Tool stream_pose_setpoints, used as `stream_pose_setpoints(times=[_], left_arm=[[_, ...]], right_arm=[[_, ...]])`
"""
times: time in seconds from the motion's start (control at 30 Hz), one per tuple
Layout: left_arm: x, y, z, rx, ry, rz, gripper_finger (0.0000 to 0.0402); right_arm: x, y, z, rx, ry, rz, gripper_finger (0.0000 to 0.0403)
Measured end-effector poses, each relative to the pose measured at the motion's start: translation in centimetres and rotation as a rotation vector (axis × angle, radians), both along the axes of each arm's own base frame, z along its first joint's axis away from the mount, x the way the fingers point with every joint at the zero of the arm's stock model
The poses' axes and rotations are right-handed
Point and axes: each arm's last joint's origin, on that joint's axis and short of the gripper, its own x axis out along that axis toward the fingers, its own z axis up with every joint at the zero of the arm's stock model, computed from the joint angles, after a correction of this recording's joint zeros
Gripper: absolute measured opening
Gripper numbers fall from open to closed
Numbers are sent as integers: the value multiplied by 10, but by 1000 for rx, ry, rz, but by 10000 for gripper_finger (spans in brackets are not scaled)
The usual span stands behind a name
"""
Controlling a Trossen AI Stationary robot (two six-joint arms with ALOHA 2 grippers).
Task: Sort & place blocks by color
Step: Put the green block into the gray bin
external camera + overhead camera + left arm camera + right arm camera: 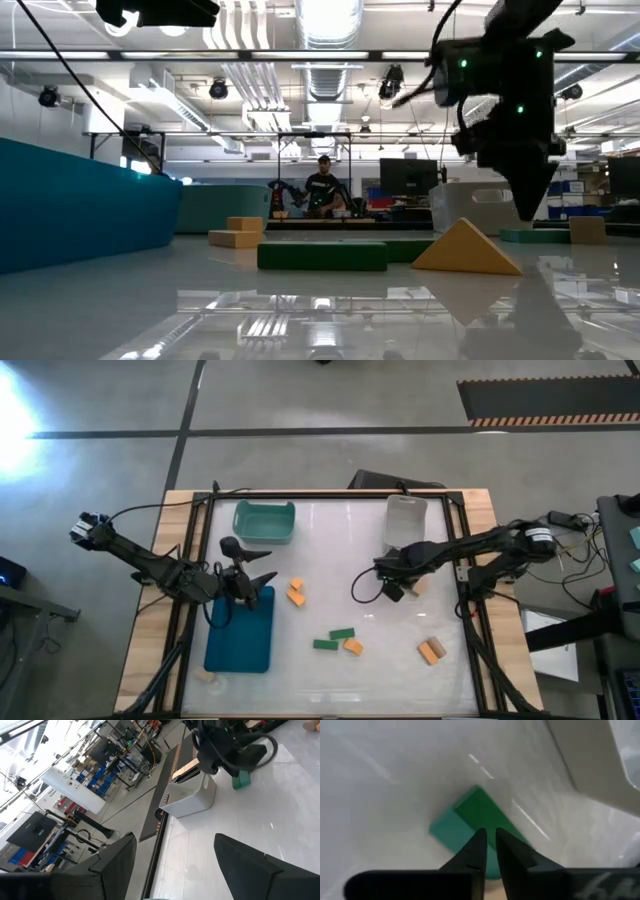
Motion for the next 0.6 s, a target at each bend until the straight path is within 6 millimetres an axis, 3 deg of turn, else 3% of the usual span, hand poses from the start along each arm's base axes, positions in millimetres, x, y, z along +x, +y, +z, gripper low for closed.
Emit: stream_pose_setpoints(times=[0.23,0.6], left_arm=[[0,0,0,0,0,0,251],[0,0,0,1,1,0,251]], right_arm=[[6,-2,-14,-78,37,-16,9],[28,-2,-7,-51,-233,-42,8]])
